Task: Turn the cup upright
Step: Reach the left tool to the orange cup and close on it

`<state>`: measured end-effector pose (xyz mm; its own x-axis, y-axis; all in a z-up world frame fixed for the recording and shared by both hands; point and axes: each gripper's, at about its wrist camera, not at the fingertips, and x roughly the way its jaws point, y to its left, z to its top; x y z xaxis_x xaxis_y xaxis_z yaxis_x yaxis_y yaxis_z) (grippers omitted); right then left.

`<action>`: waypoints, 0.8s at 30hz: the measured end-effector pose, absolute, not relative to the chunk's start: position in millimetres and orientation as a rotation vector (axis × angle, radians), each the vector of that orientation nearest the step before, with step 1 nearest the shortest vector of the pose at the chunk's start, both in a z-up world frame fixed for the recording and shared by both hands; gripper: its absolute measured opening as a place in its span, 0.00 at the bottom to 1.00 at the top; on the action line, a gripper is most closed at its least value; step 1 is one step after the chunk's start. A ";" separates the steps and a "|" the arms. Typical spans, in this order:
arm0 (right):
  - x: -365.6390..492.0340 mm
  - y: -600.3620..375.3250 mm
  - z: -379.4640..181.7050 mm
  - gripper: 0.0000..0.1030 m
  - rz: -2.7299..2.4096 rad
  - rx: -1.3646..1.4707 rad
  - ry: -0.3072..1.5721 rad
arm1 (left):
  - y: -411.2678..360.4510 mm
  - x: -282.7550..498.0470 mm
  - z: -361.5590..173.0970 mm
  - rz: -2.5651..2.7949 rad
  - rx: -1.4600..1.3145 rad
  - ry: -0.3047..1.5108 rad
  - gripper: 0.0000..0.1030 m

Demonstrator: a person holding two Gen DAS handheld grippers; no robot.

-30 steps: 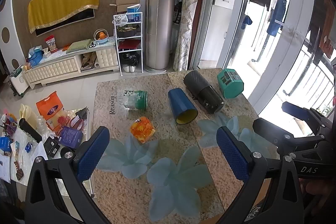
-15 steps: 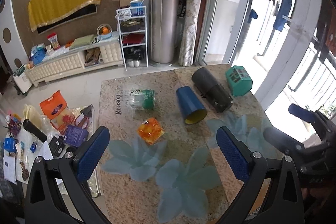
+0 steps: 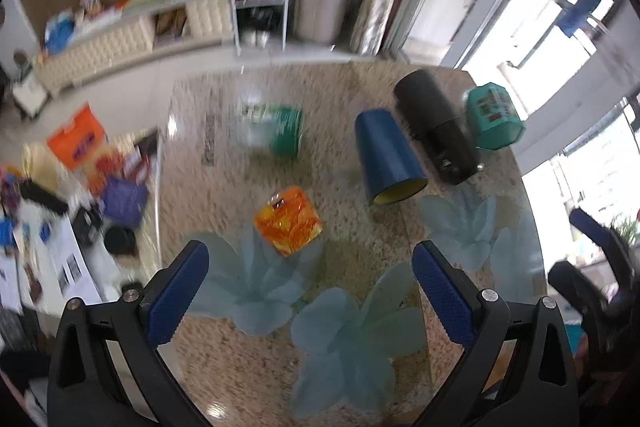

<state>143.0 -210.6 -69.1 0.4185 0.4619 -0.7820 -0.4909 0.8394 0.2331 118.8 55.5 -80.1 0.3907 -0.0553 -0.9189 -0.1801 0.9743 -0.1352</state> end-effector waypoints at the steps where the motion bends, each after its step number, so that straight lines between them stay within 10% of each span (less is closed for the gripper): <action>1: 146.9 -210.5 -73.8 1.00 0.607 -0.037 0.986 | 60.7 124.3 -89.3 0.090 -0.269 1.195 0.99; 24: 205.5 -222.0 -126.8 1.00 0.736 -0.099 1.131 | 105.4 194.5 -243.7 0.369 -0.647 1.465 0.99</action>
<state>205.5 -222.0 -126.8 0.2198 0.4833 -0.8474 -0.5792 0.7636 0.2852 194.5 105.4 -243.7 0.0933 -0.1520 -0.9840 -0.6004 0.7798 -0.1774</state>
